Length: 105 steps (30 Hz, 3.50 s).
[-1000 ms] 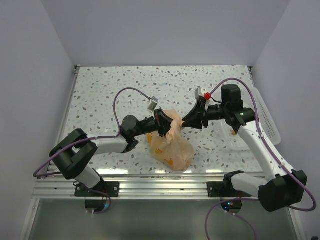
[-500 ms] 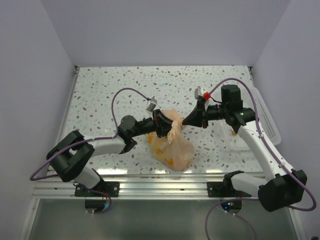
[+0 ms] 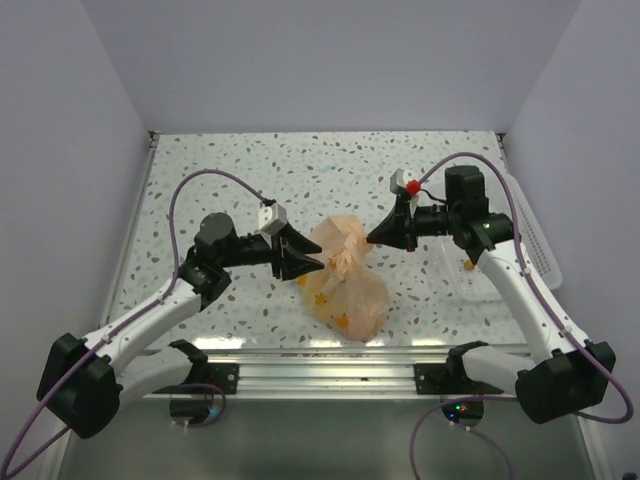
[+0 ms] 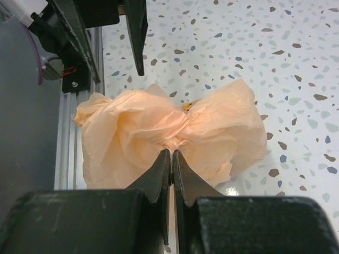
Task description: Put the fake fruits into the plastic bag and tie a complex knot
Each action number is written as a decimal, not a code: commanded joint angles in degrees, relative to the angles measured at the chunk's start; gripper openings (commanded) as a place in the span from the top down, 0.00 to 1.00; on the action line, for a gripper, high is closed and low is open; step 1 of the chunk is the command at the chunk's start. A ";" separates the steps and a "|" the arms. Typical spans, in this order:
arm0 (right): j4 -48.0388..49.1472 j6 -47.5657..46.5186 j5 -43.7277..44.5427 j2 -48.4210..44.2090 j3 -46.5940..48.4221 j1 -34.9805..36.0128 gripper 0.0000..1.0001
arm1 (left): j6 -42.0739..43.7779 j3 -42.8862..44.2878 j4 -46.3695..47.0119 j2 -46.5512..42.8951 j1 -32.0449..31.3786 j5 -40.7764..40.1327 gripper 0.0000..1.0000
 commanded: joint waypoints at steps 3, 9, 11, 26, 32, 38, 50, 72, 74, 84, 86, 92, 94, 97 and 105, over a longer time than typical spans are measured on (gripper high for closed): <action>-1.12 0.41 0.72 -0.82 3.90 -0.19 1.00 | 24.11 8.41 -30.61 -3.44 1.00 8.13 0.48; -1.91 0.50 0.72 -0.65 4.60 0.51 1.00 | 23.33 12.45 -31.43 -0.81 -2.33 3.33 0.28; -2.08 0.23 0.89 -0.56 4.78 0.69 1.00 | 24.22 14.39 -32.41 0.60 -4.52 1.38 0.25; -3.05 -0.12 0.72 -1.09 5.22 1.12 1.00 | 13.41 18.52 -22.92 6.22 -9.54 -5.22 0.23; -3.23 -0.03 0.98 -1.44 5.40 1.13 1.00 | 12.35 18.87 -22.56 6.93 -9.54 -3.90 0.63; -3.58 0.85 3.26 -1.35 5.83 0.34 1.00 | 15.95 16.94 -29.13 4.12 -7.18 -4.87 1.00; -8.14 -2.75 4.32 0.41 8.73 -6.08 1.00 | 30.98 13.51 -45.06 -0.02 2.76 -5.22 1.00; -19.05 -16.64 3.63 6.73 14.98 -20.59 1.00 | 46.89 13.16 -52.45 -1.77 15.95 -3.30 1.00; -20.53 -16.99 1.86 6.47 12.17 -19.02 1.00 | 47.33 12.98 -52.88 -0.12 15.86 -1.28 1.00; -14.39 -12.51 6.78 6.12 1.88 -12.23 1.00 | 49.26 17.64 -52.80 7.55 14.36 -2.06 0.97; -17.62 -14.96 7.66 5.94 3.72 -12.32 0.98 | 51.97 17.73 -53.85 6.50 14.28 -0.92 0.86; -28.78 -22.26 10.02 6.73 10.49 -11.01 0.32 | 56.55 22.02 -58.85 7.27 13.84 0.49 0.57; -31.16 -23.66 12.23 6.73 12.16 -9.95 0.25 | 56.74 23.00 -60.18 7.72 13.31 0.23 0.51; -32.67 -25.07 15.47 6.91 13.39 -7.15 0.09 | 57.35 24.58 -62.02 8.33 13.05 0.14 0.39; -35.31 -31.67 28.31 8.49 13.83 2.26 0.04 | 64.29 27.84 -67.74 9.12 8.05 -4.69 0.08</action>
